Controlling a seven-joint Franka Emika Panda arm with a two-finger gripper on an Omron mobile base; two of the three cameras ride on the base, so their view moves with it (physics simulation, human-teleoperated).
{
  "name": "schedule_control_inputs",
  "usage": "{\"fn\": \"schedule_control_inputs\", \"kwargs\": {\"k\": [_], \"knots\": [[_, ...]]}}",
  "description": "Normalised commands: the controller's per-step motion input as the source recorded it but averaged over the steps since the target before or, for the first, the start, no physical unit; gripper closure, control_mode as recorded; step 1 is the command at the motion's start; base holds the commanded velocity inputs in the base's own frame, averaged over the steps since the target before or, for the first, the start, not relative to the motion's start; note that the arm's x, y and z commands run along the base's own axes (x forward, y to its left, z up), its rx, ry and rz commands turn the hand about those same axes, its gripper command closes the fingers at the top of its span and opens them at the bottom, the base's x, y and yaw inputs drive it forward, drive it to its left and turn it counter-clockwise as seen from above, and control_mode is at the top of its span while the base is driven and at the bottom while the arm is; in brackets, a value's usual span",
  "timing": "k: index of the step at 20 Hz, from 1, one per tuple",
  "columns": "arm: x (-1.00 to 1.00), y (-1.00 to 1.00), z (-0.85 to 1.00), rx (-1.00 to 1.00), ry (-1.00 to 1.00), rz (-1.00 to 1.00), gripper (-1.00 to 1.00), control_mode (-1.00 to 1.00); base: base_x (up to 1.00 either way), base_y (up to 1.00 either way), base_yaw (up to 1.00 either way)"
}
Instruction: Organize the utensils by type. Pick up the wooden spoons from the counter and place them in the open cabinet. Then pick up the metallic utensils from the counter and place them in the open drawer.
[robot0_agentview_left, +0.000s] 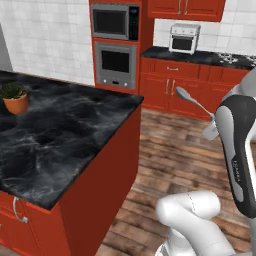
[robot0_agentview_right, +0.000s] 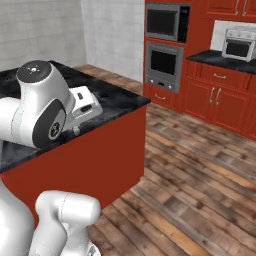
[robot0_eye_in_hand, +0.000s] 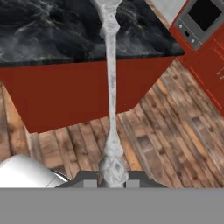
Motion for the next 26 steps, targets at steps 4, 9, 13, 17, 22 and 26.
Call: {"fn": "schedule_control_inputs", "kwargs": {"k": [4, 9, 13, 17, 22, 26], "knots": [[0.0, 0.0, 0.0, 0.0, 0.0, 0.0, 1.0, 1.0, -0.15, 0.01, 0.52], [0.0, 0.0, 0.0, 0.0, 0.0, 0.0, 1.0, 1.0, -0.35, 0.14, 0.56], [0.0, 0.0, 0.0, 0.0, 0.0, 0.0, 1.0, 1.0, -0.32, 0.11, 0.51], [0.0, 0.0, 0.0, 0.0, 0.0, 0.0, 1.0, 1.0, -0.16, 0.12, 0.37], [0.0, 0.0, 0.0, 0.0, 0.0, 0.0, 1.0, 1.0, -0.16, 0.3, 0.29], [0.0, 0.0, 0.0, 0.0, 0.0, 0.0, 1.0, 1.0, -0.22, 0.36, 0.3]]}}
